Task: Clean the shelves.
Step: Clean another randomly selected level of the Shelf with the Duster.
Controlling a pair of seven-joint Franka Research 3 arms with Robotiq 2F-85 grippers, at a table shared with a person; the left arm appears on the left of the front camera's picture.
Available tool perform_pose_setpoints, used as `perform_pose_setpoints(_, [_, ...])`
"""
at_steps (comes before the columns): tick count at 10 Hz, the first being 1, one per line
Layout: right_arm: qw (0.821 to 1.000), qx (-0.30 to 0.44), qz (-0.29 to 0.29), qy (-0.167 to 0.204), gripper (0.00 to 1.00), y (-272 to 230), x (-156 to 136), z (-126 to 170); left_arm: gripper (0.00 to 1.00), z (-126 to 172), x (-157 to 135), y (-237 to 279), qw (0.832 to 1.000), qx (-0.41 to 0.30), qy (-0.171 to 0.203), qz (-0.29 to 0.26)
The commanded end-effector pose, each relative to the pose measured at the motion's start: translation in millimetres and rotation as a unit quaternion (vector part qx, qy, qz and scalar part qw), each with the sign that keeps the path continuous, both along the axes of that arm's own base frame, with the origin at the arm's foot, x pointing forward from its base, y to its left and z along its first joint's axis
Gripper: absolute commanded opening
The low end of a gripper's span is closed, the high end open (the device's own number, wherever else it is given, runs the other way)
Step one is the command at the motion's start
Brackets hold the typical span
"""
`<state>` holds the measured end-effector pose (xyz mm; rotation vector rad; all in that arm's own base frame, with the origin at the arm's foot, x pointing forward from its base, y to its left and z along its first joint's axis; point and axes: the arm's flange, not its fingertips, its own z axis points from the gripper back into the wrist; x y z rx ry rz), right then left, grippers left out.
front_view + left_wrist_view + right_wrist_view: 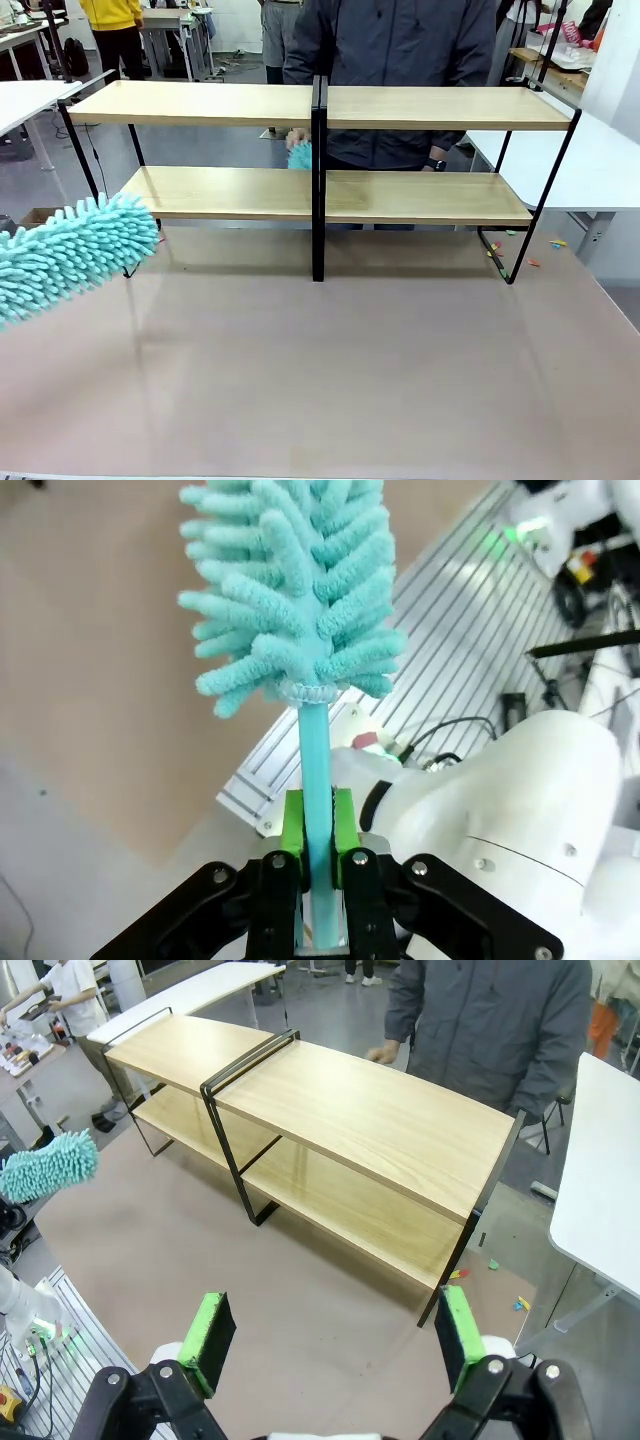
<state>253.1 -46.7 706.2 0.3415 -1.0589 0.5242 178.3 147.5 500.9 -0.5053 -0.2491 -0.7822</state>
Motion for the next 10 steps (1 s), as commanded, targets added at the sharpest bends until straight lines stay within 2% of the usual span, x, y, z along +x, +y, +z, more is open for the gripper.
perform_pose_setpoints(1, [1.0, 0.003, 0.003, -0.003, 1.0, 0.6, -0.2, 0.9, 0.06, -1.3, 5.4, -2.6, 1.0, 0.0, -0.004, -0.023])
perform_pose_setpoints(2, [1.0, 0.003, 0.003, -0.003, 1.0, 0.6, -0.2, 0.9, 0.06, -1.3, 5.4, -2.6, 1.0, 0.0, -0.004, -0.023])
perform_pose_setpoints(3, [1.0, 0.003, 0.003, -0.003, 1.0, 0.6, -0.2, 0.9, 0.13, -0.8, 4.7, -5.0, 1.0, 0.0, 0.002, -0.014])
perform_pose_setpoints(5, [1.0, 0.003, 0.003, -0.003, 1.0, 0.6, -0.2, 0.9, 0.13, -8.9, 4.8, 23.1, 0.998, -0.015, 0.019, 0.053])
perform_pose_setpoints(6, [1.0, 0.003, 0.003, -0.003, 1.0, 0.6, -0.2, 0.9, 0.13, -10.8, -0.1, 33.0, 0.997, -0.024, 0.018, 0.072])
perform_pose_setpoints(7, [1.0, 0.003, 0.003, -0.003, 1.0, 0.6, -0.2, 0.9, 0.13, -13.2, -10.0, 45.1, 0.992, -0.04, 0.011, 0.116])
perform_pose_setpoints(10, [1.0, 0.003, 0.003, -0.003, 1.0, 0.6, -0.2, 0.9, 0.13, -16.7, -19.9, 56.0, 0.989, -0.051, 0.014, 0.138])
